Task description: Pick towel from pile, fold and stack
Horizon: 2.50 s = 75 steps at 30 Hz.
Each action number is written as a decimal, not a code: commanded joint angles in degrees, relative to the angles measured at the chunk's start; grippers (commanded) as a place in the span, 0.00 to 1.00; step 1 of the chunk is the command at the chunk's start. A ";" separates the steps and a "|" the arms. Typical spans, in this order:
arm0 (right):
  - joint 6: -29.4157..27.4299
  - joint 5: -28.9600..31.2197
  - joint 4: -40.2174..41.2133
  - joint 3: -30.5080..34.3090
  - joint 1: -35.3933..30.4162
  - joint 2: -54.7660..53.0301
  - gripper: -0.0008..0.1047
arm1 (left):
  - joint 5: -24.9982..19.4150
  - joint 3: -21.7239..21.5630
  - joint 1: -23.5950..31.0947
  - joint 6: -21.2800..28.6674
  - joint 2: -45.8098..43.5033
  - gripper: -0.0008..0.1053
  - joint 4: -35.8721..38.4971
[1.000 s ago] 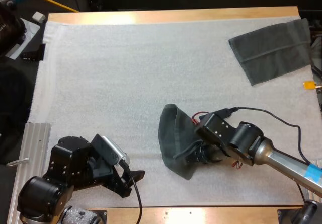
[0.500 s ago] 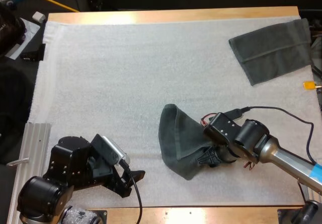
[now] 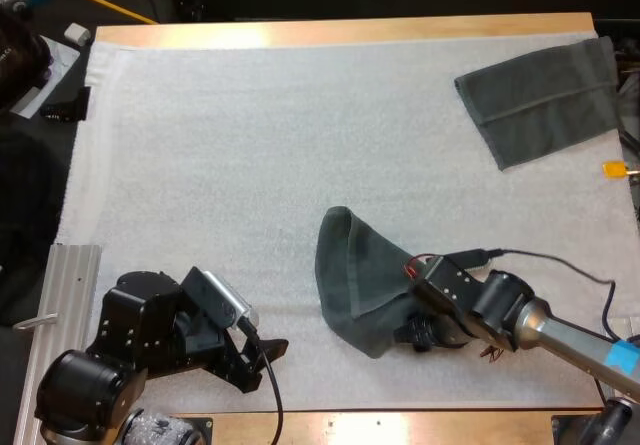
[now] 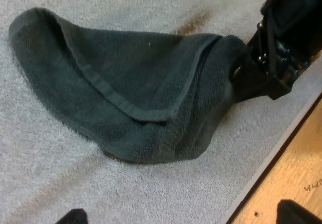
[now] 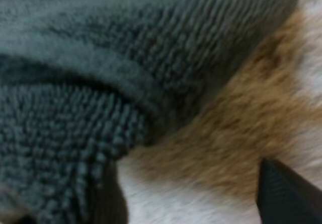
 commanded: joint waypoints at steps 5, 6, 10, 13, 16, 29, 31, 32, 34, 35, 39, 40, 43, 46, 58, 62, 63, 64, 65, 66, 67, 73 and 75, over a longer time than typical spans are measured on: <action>7.90 -6.24 -11.52 5.29 -0.83 -0.35 0.47 | 0.18 0.66 -0.03 0.20 0.25 0.67 -0.40; 8.30 -6.59 -12.28 5.75 -0.86 -0.02 0.45 | 0.16 0.61 -0.05 0.17 0.25 0.67 -0.37; 9.66 -6.32 -13.94 6.05 -0.97 1.10 0.43 | 0.43 0.55 -0.11 0.05 0.36 0.67 -0.35; 10.50 -5.56 -15.47 6.01 -0.68 1.41 0.42 | 0.68 0.40 -0.19 -0.15 0.22 0.67 -0.29; 11.87 -5.17 -17.50 5.99 -0.71 1.74 0.26 | 0.86 0.37 -0.19 -0.10 0.20 0.67 -0.20; 9.55 -2.85 -18.77 0.59 -0.53 -3.71 0.01 | 0.99 0.38 -0.28 -0.02 0.51 0.67 -0.18; 6.64 -0.34 -15.00 -3.14 -0.47 -5.24 0.01 | 0.97 0.38 -0.26 0.00 0.46 0.67 -0.16; 4.75 1.18 -12.66 -5.01 -0.42 -5.84 0.01 | 0.97 0.40 -0.26 -0.01 0.44 0.67 -0.21; -1.28 6.63 -6.41 -11.49 -0.41 -6.91 0.01 | 0.91 0.42 -0.24 0.03 0.46 0.67 -0.34; -0.68 6.10 -7.44 -11.04 -0.53 -6.75 0.01 | 0.86 0.48 -0.25 -0.05 0.49 0.67 -0.30; -1.86 6.52 -6.69 -13.86 -0.73 -6.45 0.01 | 0.70 0.58 -0.14 -0.16 0.47 0.67 -0.23; -3.03 7.42 -5.74 -15.52 -0.70 -6.35 0.01 | 0.65 0.60 -0.23 -0.19 0.57 0.67 -0.25; -5.24 9.23 -4.55 -19.81 -0.76 -6.23 0.01 | 0.68 0.58 -0.21 -0.17 0.66 0.67 -0.15; -6.52 10.13 -4.69 -22.93 -0.83 -6.04 0.01 | 0.75 0.54 -0.17 -0.18 0.61 0.67 -0.14; -7.59 8.93 0.16 -22.12 -0.91 0.26 0.01 | 0.66 0.47 -0.17 -0.11 0.66 0.67 -0.69; -8.40 9.82 -1.28 -24.88 -0.93 -1.37 0.01 | 1.17 0.26 -0.21 -0.12 0.48 0.68 -0.21; -9.57 10.25 -1.95 -28.46 -0.87 -1.91 0.01 | 1.30 0.26 -0.18 -0.17 0.59 0.68 -0.10; -9.95 10.52 -2.37 -30.16 -0.90 -2.01 0.01 | 1.35 0.27 -0.24 -0.15 0.50 0.67 -0.07; -10.13 10.68 -2.44 -31.60 -0.97 -2.11 0.01 | 1.26 0.25 -0.24 -0.08 0.51 0.67 -0.08; -10.35 10.90 -2.78 -32.84 -1.03 -2.23 0.01 | 1.19 0.30 -0.25 -0.08 0.49 0.67 -0.05; -10.41 11.09 -2.59 -33.82 -1.06 -2.23 0.01 | 1.22 0.22 -0.25 -0.14 0.46 0.67 -0.01; -8.57 9.85 5.57 -30.65 -1.41 0.50 0.01 | 1.10 0.19 -0.14 -0.13 0.35 0.67 -0.34; -7.82 9.13 6.65 -28.27 -1.44 2.14 0.01 | 1.09 0.21 -0.08 -0.08 0.39 0.67 -0.48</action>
